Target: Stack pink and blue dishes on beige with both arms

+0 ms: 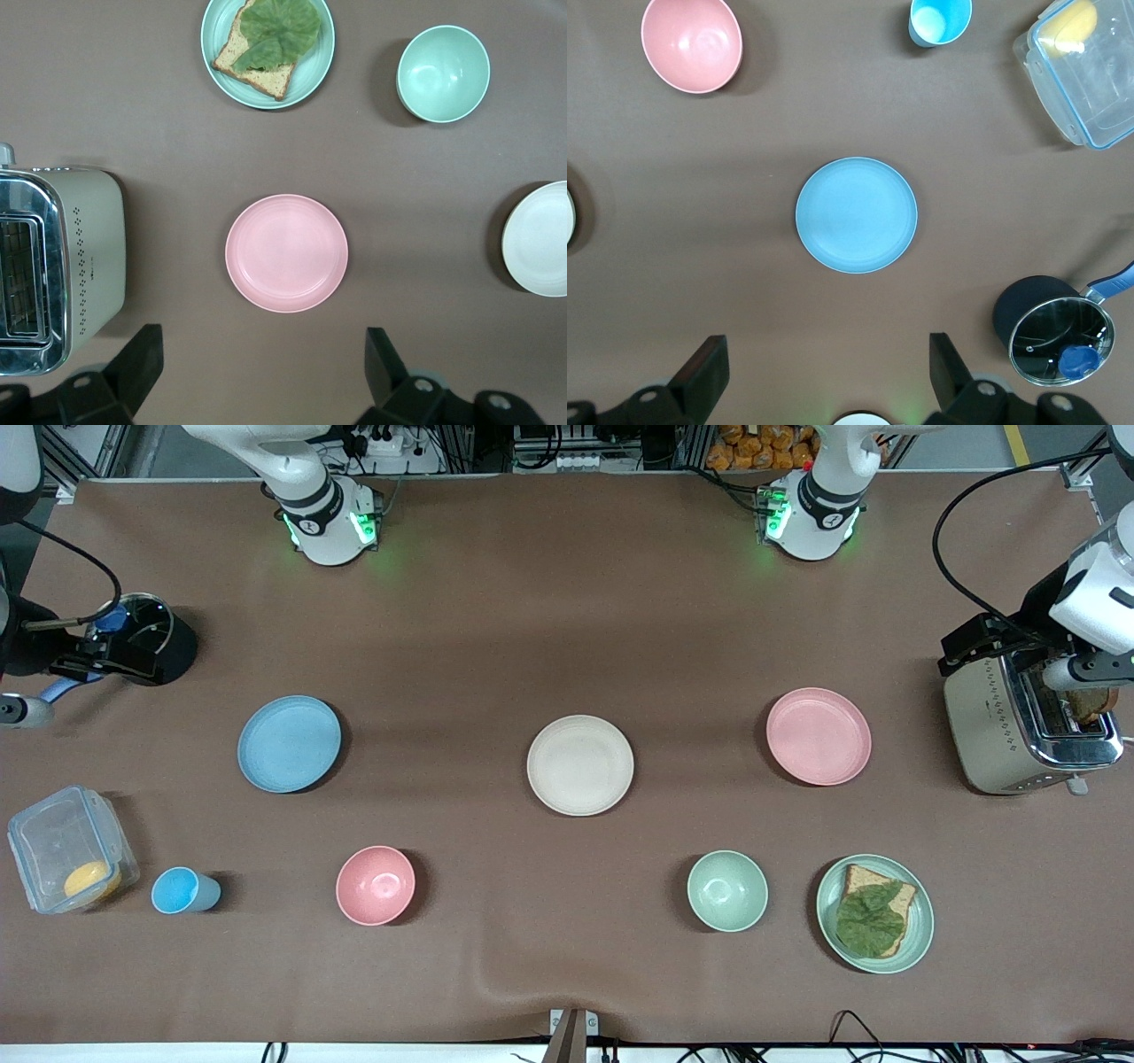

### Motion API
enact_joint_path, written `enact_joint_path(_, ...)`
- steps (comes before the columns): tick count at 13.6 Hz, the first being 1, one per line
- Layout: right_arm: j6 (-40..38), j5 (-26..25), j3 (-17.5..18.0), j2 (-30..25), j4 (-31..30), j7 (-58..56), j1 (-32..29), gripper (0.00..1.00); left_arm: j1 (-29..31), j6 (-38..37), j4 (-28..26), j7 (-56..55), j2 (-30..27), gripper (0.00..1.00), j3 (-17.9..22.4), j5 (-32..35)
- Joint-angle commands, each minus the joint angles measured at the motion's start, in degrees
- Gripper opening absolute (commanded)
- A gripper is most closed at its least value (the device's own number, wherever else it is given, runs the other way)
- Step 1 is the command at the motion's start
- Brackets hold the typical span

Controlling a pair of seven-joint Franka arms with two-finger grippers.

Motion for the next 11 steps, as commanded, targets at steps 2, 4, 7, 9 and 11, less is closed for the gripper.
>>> enact_joint_path(2, -0.21, -0.85, 0.53, -0.47, -0.52, 0.72, -0.43, 1.0, -0.02, -1.1, 1.49, 0.1, 0.65, 1.0, 0.21, -0.54)
enact_joint_path(4, -0.21, -0.85, 0.53, -0.47, -0.52, 0.72, -0.78, 1.0, -0.02, -1.19, 1.49, 0.1, 0.65, 1.0, 0.21, -0.54)
enact_joint_path(7, -0.12, -0.85, 0.44, -0.38, -0.52, 0.54, -0.78, 1.0, -0.1, -1.19, 1.49, 0.19, 0.65, 1.0, 0.21, -0.54)
enact_joint_path(9, -0.2, -0.85, 0.44, -0.38, -0.43, 0.72, -0.52, 1.0, -0.28, -1.19, 1.4, 0.19, 0.65, 1.0, 0.21, -0.54)
enact_joint_path(11, -0.12, -0.93, 0.44, -0.38, -0.43, 0.72, -0.43, 1.0, -0.37, -1.37, 1.49, 0.1, 0.65, 1.0, 0.21, -0.45)
